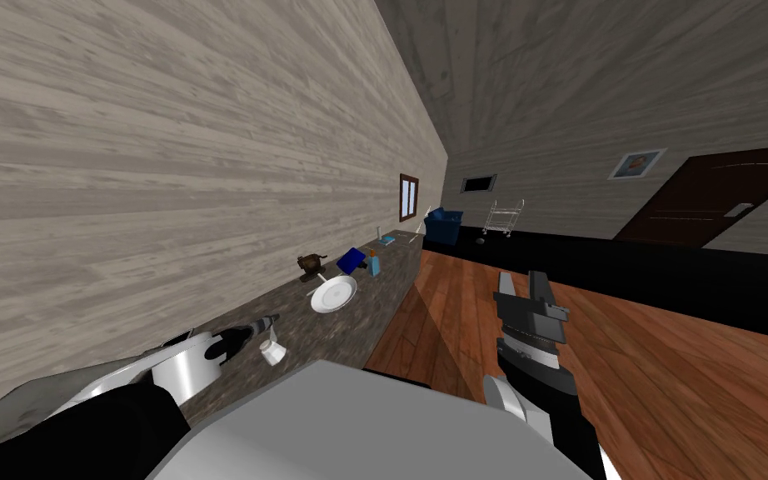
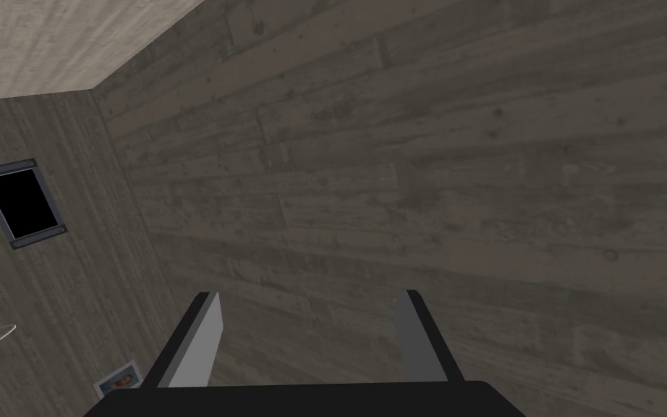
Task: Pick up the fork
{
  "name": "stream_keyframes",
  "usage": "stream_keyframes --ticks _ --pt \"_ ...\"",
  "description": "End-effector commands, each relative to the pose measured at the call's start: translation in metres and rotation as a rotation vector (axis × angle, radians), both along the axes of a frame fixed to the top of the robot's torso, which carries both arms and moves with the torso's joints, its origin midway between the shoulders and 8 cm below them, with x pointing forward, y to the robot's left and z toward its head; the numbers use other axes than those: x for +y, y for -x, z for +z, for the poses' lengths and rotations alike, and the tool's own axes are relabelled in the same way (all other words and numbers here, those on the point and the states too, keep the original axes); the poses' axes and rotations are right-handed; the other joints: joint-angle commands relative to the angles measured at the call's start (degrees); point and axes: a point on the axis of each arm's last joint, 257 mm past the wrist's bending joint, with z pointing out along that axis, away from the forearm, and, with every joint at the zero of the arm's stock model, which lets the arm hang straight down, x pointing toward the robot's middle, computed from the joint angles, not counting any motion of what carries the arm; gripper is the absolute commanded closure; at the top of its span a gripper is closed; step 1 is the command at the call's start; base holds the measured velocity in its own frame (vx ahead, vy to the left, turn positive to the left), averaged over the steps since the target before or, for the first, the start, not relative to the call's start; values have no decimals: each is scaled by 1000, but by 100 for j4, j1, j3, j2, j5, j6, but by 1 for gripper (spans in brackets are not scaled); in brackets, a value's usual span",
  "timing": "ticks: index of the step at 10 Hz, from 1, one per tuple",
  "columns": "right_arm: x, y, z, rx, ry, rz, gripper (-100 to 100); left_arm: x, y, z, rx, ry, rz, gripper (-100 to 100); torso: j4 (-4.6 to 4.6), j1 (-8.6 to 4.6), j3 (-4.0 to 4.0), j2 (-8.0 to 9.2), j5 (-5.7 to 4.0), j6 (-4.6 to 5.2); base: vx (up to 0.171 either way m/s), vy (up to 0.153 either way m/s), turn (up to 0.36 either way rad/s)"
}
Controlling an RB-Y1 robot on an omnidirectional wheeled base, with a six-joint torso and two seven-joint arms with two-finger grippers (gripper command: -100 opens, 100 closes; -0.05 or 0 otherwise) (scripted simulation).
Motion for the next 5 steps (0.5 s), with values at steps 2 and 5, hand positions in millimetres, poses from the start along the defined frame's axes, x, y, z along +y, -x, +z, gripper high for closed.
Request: stream_keyframes --ticks 2,5 --pt "0 0 0 0 0 0 0 0 0 0 0 0 0 100 2 9 5 8 2 -1 2 -3 -1" --pt "0 0 0 0 0 0 0 0 0 0 0 0 0 100 4 14 8 14 4 -1 0 0 0"
